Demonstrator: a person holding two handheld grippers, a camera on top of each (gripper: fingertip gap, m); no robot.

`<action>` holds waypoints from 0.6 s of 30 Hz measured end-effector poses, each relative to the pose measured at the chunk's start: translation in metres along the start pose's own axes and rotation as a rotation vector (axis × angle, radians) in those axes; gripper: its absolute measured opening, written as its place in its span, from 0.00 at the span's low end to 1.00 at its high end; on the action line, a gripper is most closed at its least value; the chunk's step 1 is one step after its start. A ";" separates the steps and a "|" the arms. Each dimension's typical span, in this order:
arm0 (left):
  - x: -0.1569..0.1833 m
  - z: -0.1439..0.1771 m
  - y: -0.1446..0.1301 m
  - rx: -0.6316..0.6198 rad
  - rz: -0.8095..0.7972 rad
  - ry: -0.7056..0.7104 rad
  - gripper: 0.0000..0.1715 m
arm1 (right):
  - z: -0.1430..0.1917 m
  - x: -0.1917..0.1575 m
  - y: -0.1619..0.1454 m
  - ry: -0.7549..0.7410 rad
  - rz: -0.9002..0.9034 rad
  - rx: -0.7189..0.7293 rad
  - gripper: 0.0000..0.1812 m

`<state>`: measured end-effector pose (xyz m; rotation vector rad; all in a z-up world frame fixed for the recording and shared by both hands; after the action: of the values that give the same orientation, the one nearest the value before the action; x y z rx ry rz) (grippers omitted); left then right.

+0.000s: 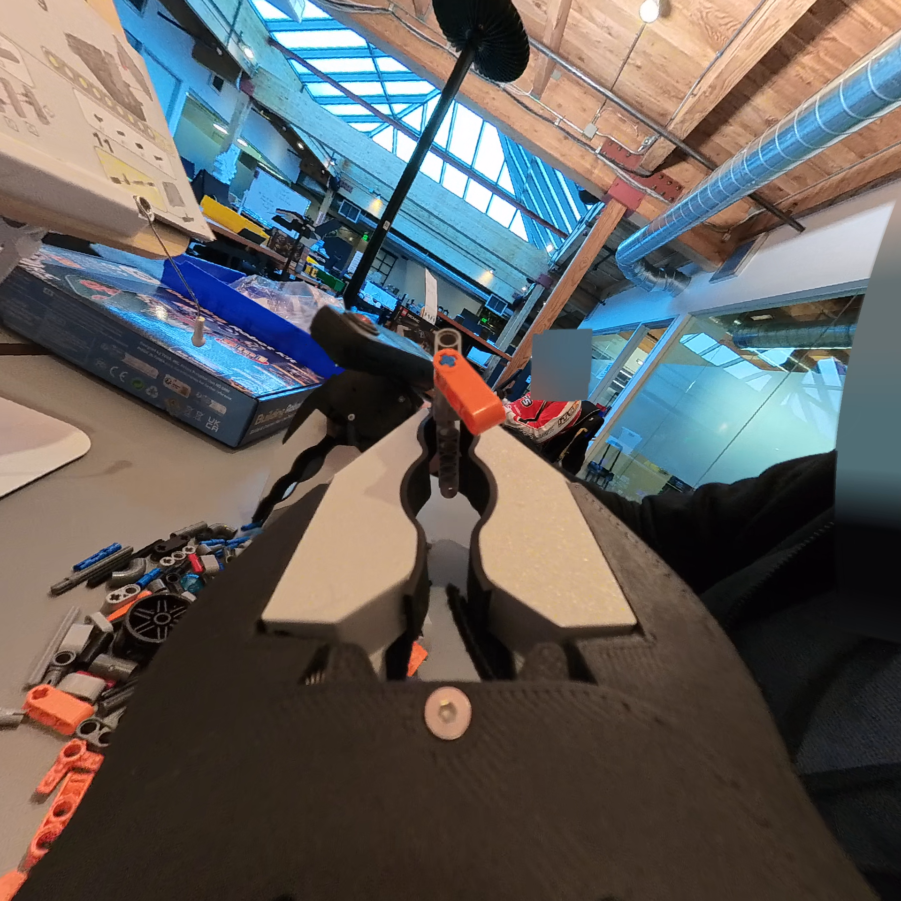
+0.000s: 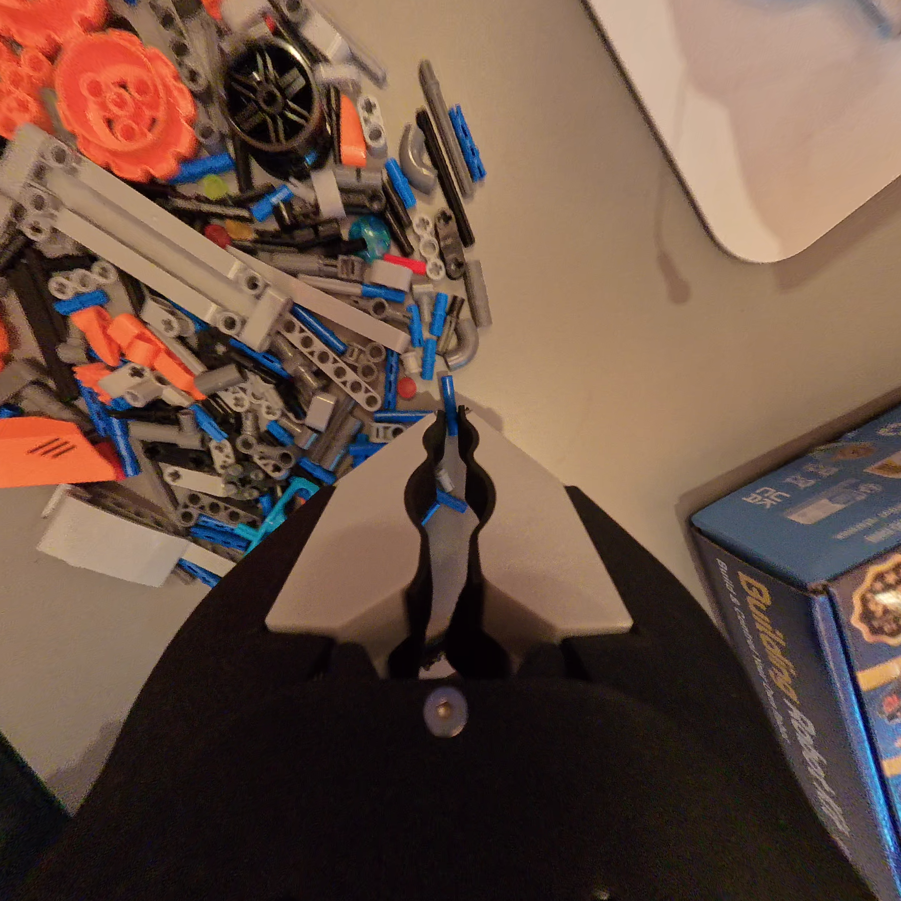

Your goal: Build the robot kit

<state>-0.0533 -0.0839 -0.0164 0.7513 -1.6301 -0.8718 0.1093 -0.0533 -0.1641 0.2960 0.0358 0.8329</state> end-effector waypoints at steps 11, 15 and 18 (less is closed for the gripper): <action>-0.002 -0.014 -0.019 -0.120 0.007 -0.007 0.03 | 0.105 -0.071 0.029 -0.218 0.226 0.391 0.01; -0.004 -0.026 -0.042 -0.275 -0.077 0.057 0.03 | 0.107 -0.090 0.018 -0.178 0.215 0.438 0.01; -0.001 -0.036 -0.049 -0.305 -0.079 0.048 0.03 | 0.105 -0.099 0.011 -0.221 0.237 0.454 0.01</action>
<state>-0.0165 -0.1148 -0.0533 0.6196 -1.3914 -1.1202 0.0497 -0.1449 -0.0692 0.8308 -0.0176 1.0190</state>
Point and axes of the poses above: each gripper's, where its closed fingertips meet, z back along the fingers, y out of its top, x = y × z across the jaws, the point moved 3 cm from there along z, back along the fingers, and after that the axes turned 7 degrees about -x, right-handed, at the moved point
